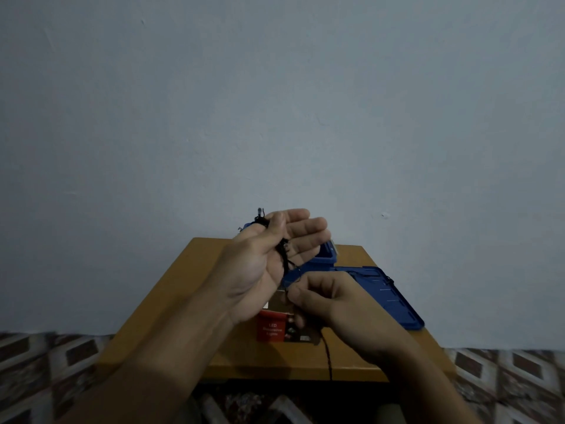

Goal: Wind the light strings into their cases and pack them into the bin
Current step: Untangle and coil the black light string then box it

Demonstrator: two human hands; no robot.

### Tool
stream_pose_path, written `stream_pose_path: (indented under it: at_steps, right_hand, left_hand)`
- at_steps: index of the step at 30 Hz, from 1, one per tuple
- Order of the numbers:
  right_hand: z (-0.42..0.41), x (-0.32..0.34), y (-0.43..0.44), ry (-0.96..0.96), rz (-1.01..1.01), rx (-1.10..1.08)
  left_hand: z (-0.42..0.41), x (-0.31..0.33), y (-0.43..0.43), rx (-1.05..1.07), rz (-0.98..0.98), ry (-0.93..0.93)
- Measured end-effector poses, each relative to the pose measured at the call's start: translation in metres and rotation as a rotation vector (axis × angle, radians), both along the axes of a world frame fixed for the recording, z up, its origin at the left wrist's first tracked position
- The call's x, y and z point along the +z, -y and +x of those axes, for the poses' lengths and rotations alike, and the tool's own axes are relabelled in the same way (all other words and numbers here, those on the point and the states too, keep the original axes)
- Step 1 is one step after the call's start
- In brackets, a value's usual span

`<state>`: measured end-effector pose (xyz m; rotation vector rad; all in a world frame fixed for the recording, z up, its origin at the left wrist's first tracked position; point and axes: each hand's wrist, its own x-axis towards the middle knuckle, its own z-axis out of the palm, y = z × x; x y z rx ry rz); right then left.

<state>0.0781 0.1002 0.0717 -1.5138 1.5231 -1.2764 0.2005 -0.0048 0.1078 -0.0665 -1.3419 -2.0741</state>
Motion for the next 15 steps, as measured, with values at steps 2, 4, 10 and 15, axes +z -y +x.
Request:
stream_pose_path:
  at_steps: [2,4,10,15]
  right_hand:
    - [-0.0006,0.0024,-0.0011,-0.016,-0.021,-0.031]
    - [0.0009,0.0064,-0.0026,-0.037,-0.029,-0.032]
    - [0.0008,0.0101,-0.0041,-0.067,-0.047,-0.066]
    - [0.0005,0.0078,-0.0056,-0.04,-0.024,-0.067]
  left_hand:
    - [-0.0009,-0.0003,0.0005,0.051,0.005,0.011]
    - [-0.001,-0.001,0.001,0.067,0.017,0.029]
    - [-0.0003,-0.0031,0.0029,0.039,0.026,0.072]
    - [-0.0011,-0.0041,0.0042,0.009,0.082,0.041]
